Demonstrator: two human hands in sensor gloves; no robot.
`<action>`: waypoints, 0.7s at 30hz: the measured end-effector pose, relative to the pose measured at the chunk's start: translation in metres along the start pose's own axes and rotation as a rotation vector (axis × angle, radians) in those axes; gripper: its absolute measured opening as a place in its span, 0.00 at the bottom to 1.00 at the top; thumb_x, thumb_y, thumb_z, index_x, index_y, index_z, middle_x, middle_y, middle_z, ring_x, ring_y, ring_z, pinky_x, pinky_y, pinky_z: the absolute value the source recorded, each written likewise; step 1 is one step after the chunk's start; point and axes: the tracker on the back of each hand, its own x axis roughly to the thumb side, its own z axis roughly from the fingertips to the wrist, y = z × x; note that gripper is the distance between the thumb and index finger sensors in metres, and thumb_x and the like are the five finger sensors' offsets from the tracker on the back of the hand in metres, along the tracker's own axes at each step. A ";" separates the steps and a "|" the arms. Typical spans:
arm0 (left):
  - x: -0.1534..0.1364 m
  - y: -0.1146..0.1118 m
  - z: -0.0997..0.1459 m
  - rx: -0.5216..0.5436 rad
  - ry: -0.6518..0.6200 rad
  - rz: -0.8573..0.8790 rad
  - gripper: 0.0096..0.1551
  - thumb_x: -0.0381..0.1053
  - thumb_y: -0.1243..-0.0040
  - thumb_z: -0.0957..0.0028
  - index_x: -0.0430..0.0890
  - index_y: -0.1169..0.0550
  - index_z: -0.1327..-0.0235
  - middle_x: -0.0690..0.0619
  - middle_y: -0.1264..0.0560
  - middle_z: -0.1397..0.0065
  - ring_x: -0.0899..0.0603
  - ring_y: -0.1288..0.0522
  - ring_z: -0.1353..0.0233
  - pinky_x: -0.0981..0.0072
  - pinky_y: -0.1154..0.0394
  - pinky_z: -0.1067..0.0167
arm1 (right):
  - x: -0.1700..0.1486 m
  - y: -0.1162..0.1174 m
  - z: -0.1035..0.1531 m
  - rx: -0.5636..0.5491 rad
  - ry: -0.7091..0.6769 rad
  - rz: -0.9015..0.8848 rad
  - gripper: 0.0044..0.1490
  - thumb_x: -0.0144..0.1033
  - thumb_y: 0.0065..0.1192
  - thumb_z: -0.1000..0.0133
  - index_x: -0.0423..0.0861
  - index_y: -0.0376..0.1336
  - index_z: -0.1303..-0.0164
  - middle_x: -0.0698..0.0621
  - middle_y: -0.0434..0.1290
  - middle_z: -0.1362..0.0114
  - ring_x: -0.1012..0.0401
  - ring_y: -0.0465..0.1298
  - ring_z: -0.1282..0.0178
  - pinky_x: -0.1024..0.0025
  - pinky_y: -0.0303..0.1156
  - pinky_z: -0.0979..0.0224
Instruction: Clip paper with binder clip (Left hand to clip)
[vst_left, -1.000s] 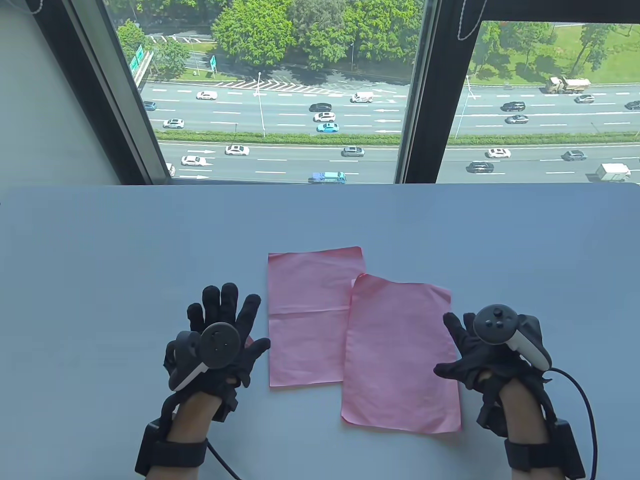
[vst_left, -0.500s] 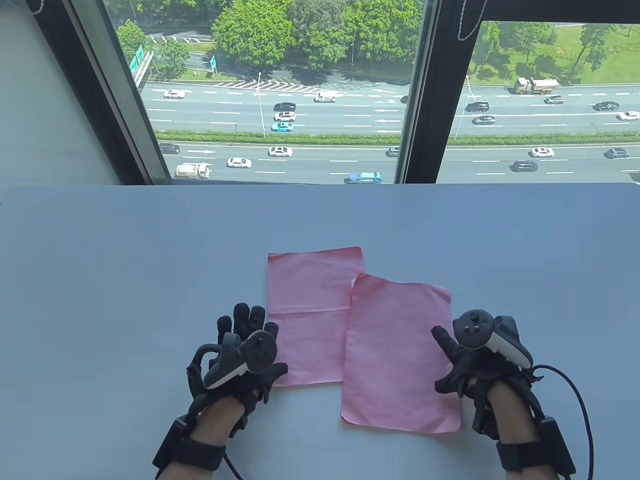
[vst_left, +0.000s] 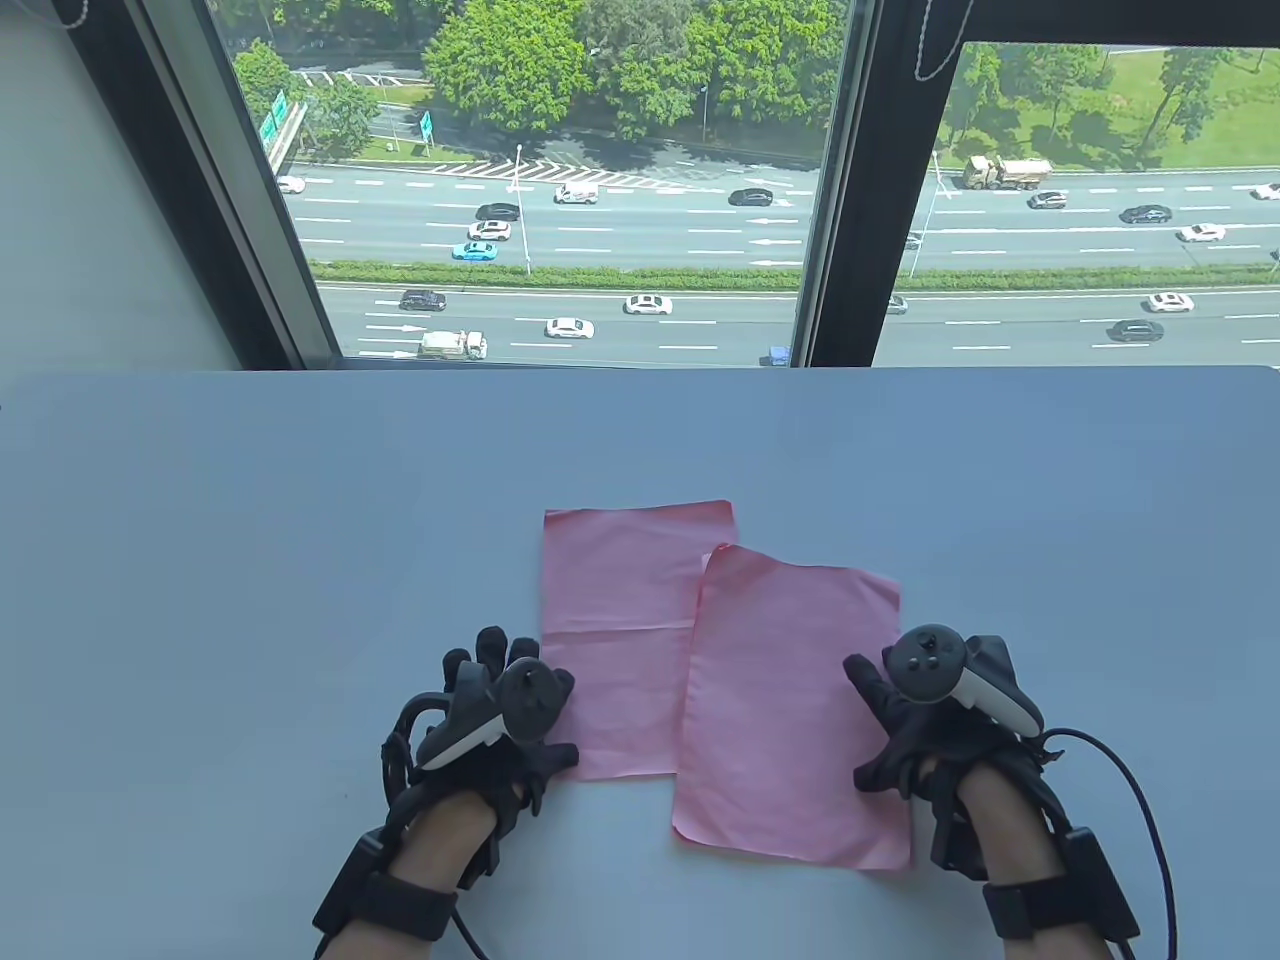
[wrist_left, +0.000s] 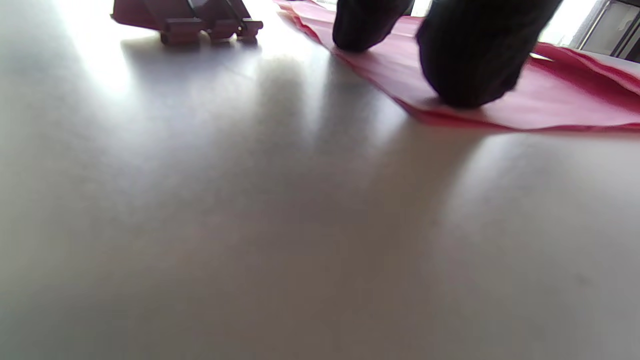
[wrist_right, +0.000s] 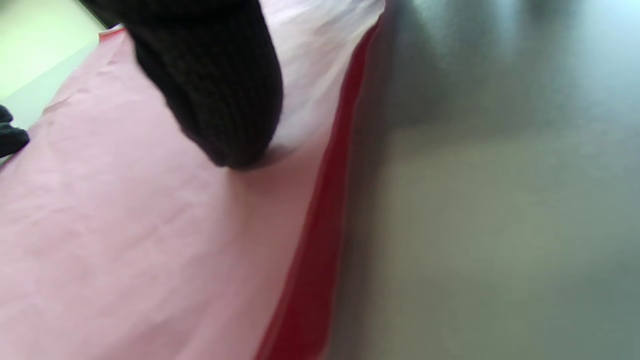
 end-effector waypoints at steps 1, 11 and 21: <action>0.001 0.000 0.000 -0.002 -0.006 -0.001 0.46 0.66 0.38 0.50 0.57 0.39 0.19 0.49 0.56 0.13 0.38 0.74 0.22 0.40 0.76 0.38 | 0.000 0.000 -0.001 0.004 -0.002 -0.005 0.68 0.43 0.81 0.54 0.58 0.33 0.21 0.44 0.28 0.18 0.34 0.27 0.25 0.30 0.31 0.29; 0.012 -0.002 0.002 -0.001 -0.066 -0.026 0.46 0.67 0.37 0.51 0.56 0.38 0.19 0.49 0.53 0.12 0.38 0.72 0.21 0.39 0.75 0.37 | 0.008 0.005 -0.003 -0.014 -0.043 -0.009 0.67 0.43 0.80 0.53 0.58 0.34 0.21 0.44 0.30 0.18 0.33 0.30 0.24 0.32 0.33 0.28; 0.012 -0.003 0.001 0.003 -0.094 -0.010 0.47 0.66 0.36 0.52 0.55 0.38 0.20 0.49 0.45 0.13 0.40 0.65 0.18 0.38 0.73 0.36 | 0.011 0.007 -0.005 -0.029 -0.068 -0.018 0.64 0.45 0.79 0.53 0.56 0.37 0.20 0.43 0.31 0.18 0.33 0.29 0.25 0.34 0.32 0.29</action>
